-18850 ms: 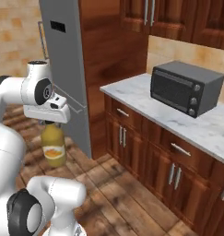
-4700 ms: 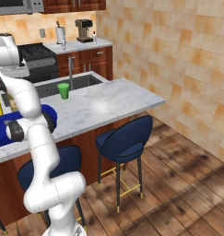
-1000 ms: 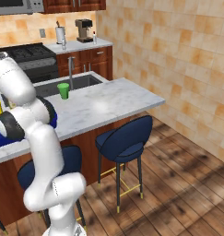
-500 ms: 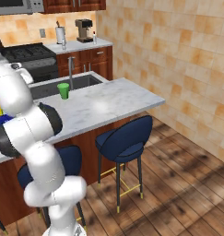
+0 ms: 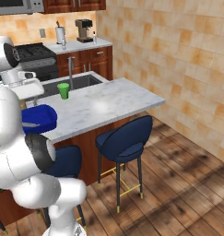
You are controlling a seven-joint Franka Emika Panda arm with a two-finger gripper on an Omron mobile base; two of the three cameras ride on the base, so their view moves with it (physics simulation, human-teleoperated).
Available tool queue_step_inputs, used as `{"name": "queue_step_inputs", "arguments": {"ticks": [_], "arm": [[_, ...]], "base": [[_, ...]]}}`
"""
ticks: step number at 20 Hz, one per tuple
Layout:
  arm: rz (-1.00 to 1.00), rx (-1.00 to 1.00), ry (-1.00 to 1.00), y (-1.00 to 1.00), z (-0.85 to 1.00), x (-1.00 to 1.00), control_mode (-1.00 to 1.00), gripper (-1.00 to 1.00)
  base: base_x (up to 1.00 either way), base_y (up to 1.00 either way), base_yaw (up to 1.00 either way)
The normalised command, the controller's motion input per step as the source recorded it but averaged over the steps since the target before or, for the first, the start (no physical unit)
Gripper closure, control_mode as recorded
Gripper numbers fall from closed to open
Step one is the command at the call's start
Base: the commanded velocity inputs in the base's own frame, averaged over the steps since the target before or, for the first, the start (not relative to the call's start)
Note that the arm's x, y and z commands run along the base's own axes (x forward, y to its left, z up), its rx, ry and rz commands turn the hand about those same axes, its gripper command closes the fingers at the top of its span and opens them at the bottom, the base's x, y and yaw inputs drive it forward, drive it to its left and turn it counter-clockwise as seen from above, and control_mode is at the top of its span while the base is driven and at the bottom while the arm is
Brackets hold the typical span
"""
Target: Place the drinks on the dining counter in a tight cluster.
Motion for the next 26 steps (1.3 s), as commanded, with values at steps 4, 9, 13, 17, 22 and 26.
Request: {"name": "queue_step_inputs", "arguments": {"ticks": [4, 9, 13, 17, 22, 26], "arm": [[0.0, 0.14, -0.04, -0.18, -0.17, -0.37, -1.0, -1.0], [0.0, 0.11, 0.01, -0.22, -0.06, -0.1, -1.0, -1.0], [0.0, 0.06, 0.0, -0.16, -0.09, -0.18, -1.0, -1.0], [0.0, 0.0, 0.0, -0.1, -0.09, -0.14, -1.0, -1.0], [0.0, -0.01, 0.06, -0.03, -0.06, -0.04, -1.0, -1.0], [0.0, 0.0, 0.0, 0.0, 0.0, 0.0, -1.0, -1.0]], "base": [[0.0, 0.0, 0.0], [0.0, 0.0, 0.0], [0.0, 0.0, 0.0], [0.0, 0.0, 0.0], [0.0, 0.0, 0.0], [0.0, 0.0, 0.0]]}}
